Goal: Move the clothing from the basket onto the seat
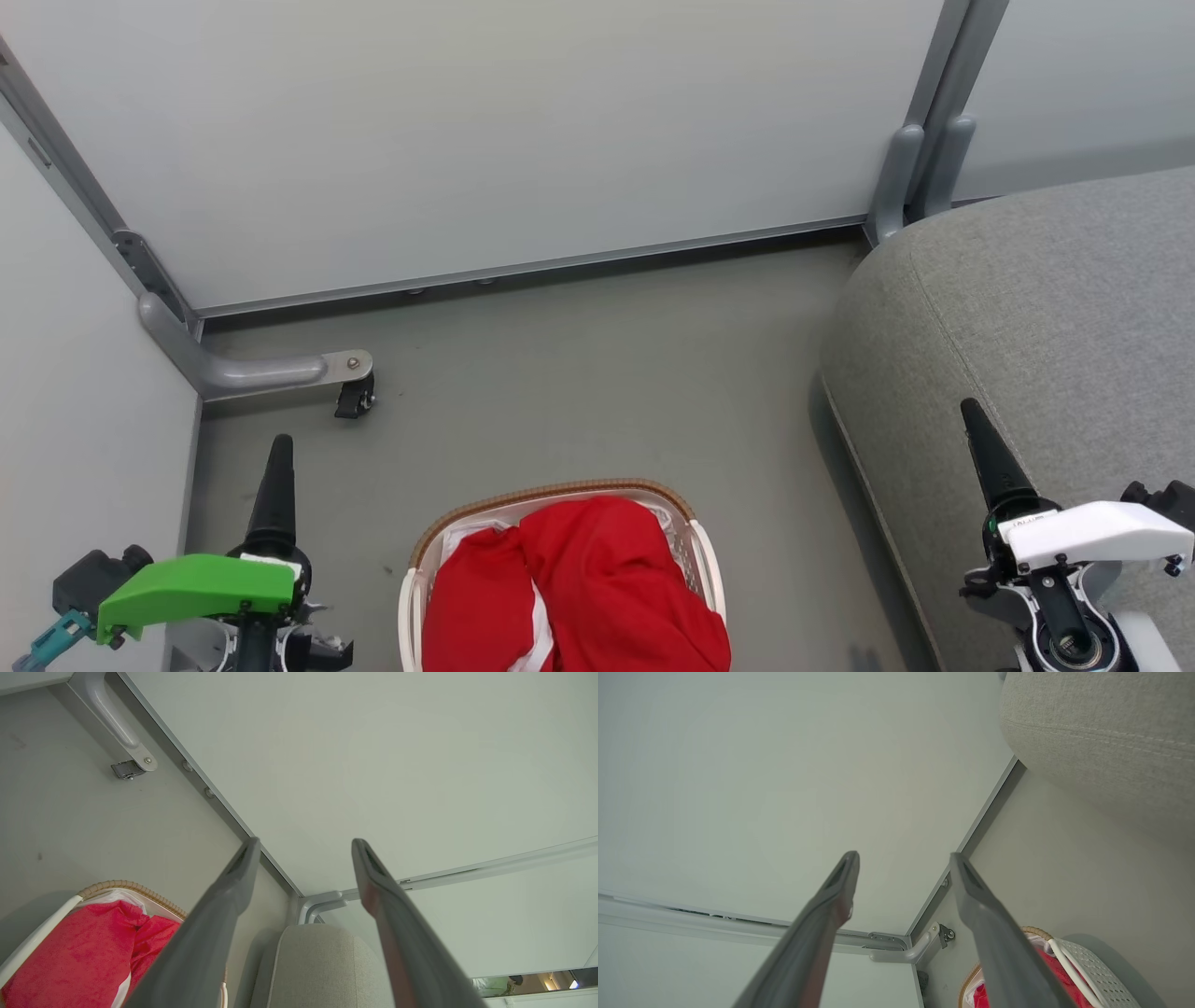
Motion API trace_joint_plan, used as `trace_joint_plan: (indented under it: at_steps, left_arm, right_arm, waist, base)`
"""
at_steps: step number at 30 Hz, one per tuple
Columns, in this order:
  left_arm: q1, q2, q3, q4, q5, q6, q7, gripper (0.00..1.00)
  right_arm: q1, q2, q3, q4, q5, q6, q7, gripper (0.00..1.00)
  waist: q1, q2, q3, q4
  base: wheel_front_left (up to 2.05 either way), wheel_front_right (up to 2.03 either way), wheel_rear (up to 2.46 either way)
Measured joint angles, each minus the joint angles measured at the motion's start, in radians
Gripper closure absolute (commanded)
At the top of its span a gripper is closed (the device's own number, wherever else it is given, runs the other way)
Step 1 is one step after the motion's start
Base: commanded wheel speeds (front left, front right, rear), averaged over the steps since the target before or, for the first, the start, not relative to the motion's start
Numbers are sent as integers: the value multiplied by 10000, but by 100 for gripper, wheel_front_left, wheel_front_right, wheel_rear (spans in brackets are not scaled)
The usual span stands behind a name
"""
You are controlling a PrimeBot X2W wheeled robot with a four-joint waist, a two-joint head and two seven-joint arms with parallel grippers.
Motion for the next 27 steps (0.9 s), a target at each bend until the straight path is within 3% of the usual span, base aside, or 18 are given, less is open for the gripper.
trace_joint_plan:
  at_steps: [10,27]
  left_arm:
    - [-41,253,-663,222,1866,221,-418,0]
    - [-146,807,-1808,322,4470,1035,-1020,0]
  right_arm:
    - [-182,-290,621,236,-1647,0,-414,0]
    - [-248,-537,1064,629,-4276,0,-1016,0]
  waist:
    - [0,0,15,2]
    - [0,0,36,40]
  base:
    - [0,0,0]
    - [0,0,0]
